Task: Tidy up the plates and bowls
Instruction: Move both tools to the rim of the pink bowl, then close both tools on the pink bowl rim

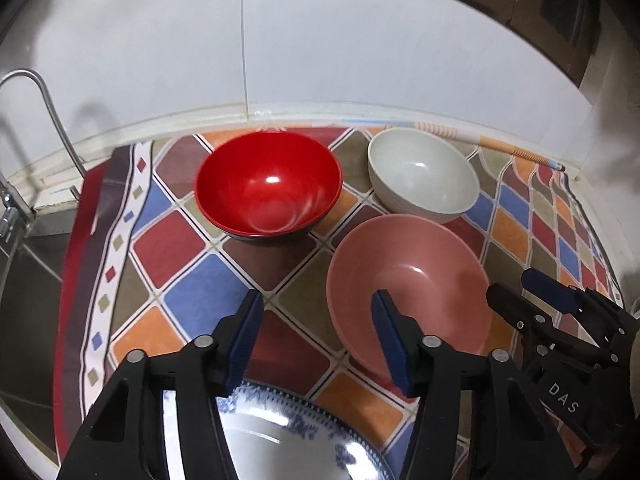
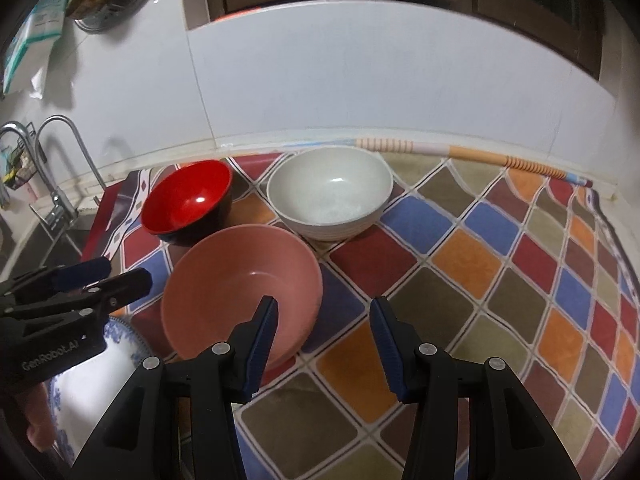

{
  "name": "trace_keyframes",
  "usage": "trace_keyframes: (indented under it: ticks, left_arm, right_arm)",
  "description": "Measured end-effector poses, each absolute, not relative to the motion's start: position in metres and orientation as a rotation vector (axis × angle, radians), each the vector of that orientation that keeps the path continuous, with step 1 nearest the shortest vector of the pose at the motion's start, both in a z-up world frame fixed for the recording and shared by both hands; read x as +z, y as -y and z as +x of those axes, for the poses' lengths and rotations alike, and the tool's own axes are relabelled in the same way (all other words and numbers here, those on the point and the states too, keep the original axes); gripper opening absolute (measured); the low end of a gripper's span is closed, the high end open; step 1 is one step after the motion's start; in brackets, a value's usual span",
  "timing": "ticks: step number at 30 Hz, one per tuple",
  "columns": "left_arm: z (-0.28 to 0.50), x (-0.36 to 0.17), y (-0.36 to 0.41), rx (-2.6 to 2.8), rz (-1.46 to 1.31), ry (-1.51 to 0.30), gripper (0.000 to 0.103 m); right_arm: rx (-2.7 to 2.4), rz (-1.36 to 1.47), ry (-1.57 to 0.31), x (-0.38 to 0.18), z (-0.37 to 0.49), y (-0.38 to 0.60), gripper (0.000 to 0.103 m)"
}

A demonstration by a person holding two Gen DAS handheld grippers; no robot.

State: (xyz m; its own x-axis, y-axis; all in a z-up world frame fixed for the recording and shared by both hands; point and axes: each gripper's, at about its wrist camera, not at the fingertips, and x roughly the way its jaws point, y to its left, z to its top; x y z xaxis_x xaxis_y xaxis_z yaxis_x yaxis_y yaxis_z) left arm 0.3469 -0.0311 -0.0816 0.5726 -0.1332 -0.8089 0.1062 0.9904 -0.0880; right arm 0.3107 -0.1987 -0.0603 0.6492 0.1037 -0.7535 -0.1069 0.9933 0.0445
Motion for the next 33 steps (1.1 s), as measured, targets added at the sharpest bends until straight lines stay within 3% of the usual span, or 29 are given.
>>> trace_keyframes:
  ticks: [8,18,22,33]
  left_arm:
    - [0.367,-0.098,0.040,-0.150,-0.016,-1.011,0.044]
    - [0.378,-0.111,0.051,-0.176,0.006,-1.051,0.018]
    - [0.378,-0.110,0.054,-0.165,0.027,-1.044,0.017]
    - [0.360,-0.084,0.059,-0.198,-0.023,-1.006,0.017]
  right_arm:
    - [0.150,0.002,-0.914,-0.080,0.331,0.195,0.043]
    - [0.172,0.012,-0.964,-0.094,0.344,0.192,0.027]
    - [0.172,0.021,-0.981,-0.098,0.348,0.192,0.016]
    - [0.149,0.072,-0.989,-0.088,0.344,0.201,0.014]
